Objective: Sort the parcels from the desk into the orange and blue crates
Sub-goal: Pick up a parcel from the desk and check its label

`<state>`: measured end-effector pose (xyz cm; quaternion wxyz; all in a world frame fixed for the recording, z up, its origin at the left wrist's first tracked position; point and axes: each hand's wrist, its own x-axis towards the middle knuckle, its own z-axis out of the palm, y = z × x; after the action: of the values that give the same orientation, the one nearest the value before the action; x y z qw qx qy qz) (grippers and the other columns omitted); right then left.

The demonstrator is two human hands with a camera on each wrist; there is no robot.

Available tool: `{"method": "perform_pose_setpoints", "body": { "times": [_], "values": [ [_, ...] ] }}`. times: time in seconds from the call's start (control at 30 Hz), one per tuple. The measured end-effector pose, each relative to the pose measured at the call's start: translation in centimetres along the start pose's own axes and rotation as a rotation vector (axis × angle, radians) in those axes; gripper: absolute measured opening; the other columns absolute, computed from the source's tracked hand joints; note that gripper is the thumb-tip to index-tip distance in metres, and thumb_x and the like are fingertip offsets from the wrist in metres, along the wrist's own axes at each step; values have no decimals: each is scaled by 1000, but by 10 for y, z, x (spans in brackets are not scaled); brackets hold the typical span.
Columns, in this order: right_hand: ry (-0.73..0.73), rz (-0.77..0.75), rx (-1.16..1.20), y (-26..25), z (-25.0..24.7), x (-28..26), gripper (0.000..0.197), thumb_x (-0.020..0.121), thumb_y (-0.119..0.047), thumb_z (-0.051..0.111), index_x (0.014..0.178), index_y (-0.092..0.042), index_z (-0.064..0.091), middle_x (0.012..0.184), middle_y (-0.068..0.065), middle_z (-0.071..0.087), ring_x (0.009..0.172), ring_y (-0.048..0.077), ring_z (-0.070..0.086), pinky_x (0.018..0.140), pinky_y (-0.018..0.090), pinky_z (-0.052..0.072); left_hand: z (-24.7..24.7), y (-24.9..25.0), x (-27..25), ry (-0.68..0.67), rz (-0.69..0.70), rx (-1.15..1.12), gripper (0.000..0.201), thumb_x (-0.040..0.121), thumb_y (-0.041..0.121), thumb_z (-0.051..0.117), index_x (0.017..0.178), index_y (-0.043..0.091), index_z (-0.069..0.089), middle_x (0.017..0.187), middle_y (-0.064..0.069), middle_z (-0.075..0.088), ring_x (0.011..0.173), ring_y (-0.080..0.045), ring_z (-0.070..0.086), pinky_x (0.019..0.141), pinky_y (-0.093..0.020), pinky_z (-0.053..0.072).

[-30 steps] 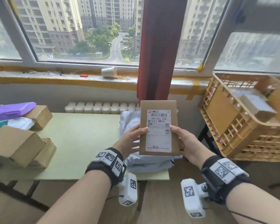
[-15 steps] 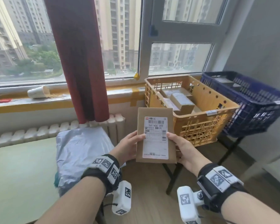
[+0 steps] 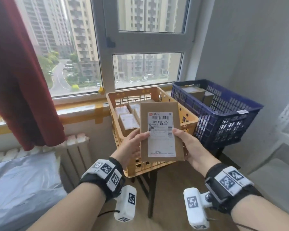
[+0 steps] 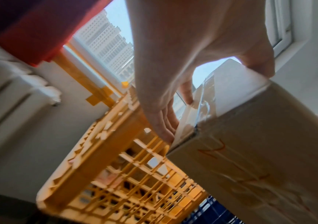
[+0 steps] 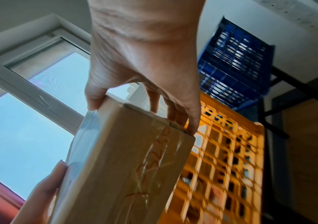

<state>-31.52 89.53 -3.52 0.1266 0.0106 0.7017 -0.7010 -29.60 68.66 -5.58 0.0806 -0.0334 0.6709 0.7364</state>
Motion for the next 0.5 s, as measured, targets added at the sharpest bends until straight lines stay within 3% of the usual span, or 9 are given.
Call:
{"method": "perform_pose_setpoints", "body": {
  "times": [0.17,0.27,0.37,0.5],
  "values": [
    [-12,-35,-1,-31,-39,27,47,78,-57,67,116,-29,69,109,1,74,109,26,65,98,54,49,36,27,35,24,48,7,39,81,53,66,116,38,59,104,7,73,105,-21,66,91,-41,51],
    [-26,-53,-12,-42,-58,44,56,69,-64,67,116,-32,68,108,2,75,107,27,67,93,51,53,52,41,57,29,44,10,33,83,49,61,113,35,60,103,3,72,102,-21,67,90,-43,53],
    [10,-46,28,-49,-74,65,51,76,-60,66,116,-30,69,106,4,75,102,28,69,88,45,57,65,48,85,16,22,21,23,89,46,58,109,35,61,104,1,70,102,-22,66,93,-46,52],
    [66,-36,37,-52,-94,103,71,58,-69,68,116,-29,69,107,3,75,105,28,68,96,52,52,78,55,133,-8,11,38,26,86,47,60,108,33,61,108,-2,69,102,-23,66,94,-46,53]
  ]
}}
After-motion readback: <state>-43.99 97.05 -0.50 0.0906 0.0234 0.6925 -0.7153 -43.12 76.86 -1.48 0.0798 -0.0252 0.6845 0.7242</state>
